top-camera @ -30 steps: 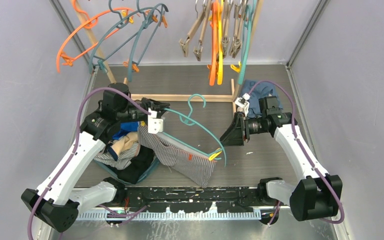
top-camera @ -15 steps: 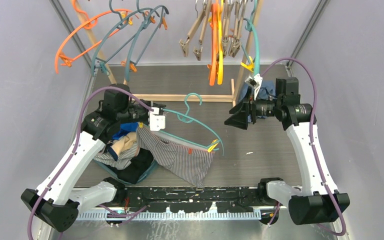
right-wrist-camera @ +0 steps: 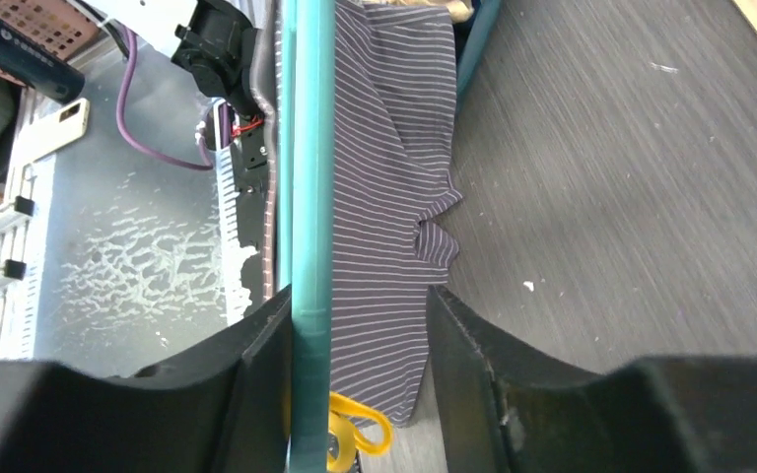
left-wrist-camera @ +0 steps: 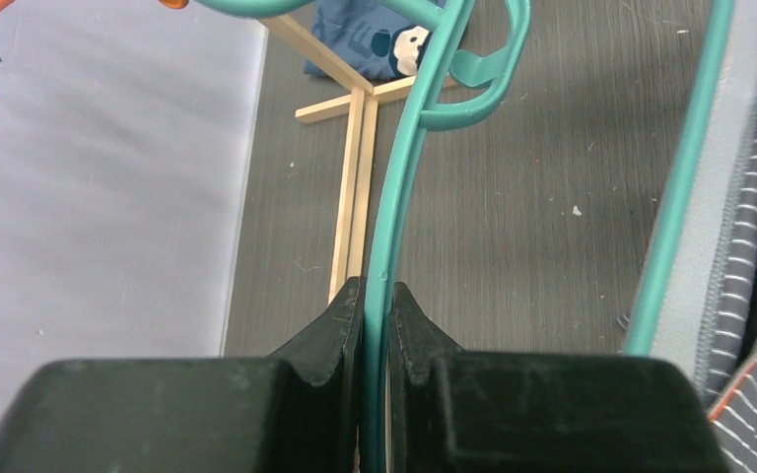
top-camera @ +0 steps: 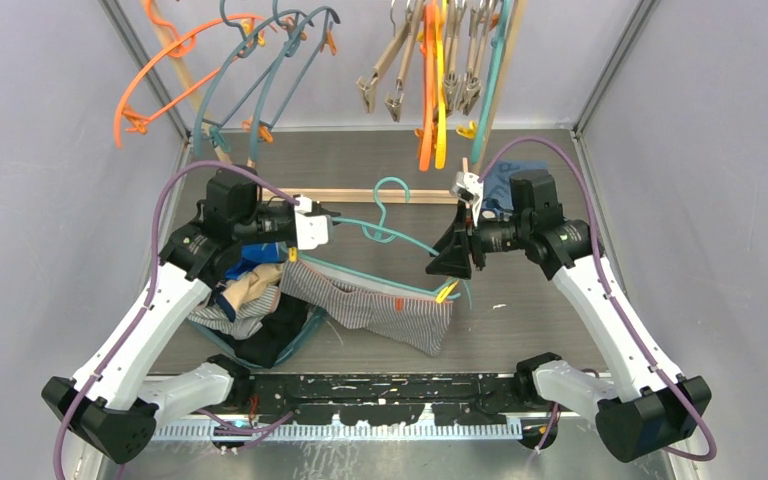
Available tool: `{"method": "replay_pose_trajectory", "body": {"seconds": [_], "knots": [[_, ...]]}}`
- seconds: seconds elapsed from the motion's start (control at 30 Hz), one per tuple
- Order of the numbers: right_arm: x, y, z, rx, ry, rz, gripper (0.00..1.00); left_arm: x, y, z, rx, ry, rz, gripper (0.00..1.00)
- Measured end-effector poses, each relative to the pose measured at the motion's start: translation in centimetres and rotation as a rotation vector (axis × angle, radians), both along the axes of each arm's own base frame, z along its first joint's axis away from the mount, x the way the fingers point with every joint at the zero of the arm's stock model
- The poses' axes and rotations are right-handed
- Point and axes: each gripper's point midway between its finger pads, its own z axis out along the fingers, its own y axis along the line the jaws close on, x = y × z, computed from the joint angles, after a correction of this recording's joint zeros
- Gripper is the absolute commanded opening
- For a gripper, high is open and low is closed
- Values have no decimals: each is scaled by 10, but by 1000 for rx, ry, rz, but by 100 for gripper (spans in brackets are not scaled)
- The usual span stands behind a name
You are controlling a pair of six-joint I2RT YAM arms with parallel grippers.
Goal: Remove the underwear clipped to the hanger
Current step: Remove the underwear from the hanger.
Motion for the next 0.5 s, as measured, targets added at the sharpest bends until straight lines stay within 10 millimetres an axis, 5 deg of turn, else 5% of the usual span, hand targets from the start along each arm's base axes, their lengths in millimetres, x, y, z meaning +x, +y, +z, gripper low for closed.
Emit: {"method": "replay_pose_trajectory", "body": {"seconds": [0.07,0.13,0.27,0.4,0.5], "knots": [[-1,2,2,5,-25,18,12,0,-1,2,-13,8,1,0],[0,3,2,4,-52,30,1,0,-2,2,-23,18,4,3],[4,2,0,-16,-107,30,1,-4,-3,-2,-36,68,8,23],[10,-5,-2,-60,-228,27,1,-18,-5,-8,-45,150,-27,57],[12,-10,0,-94,-324,40,1,-35,-5,-15,-49,248,-49,67]]}}
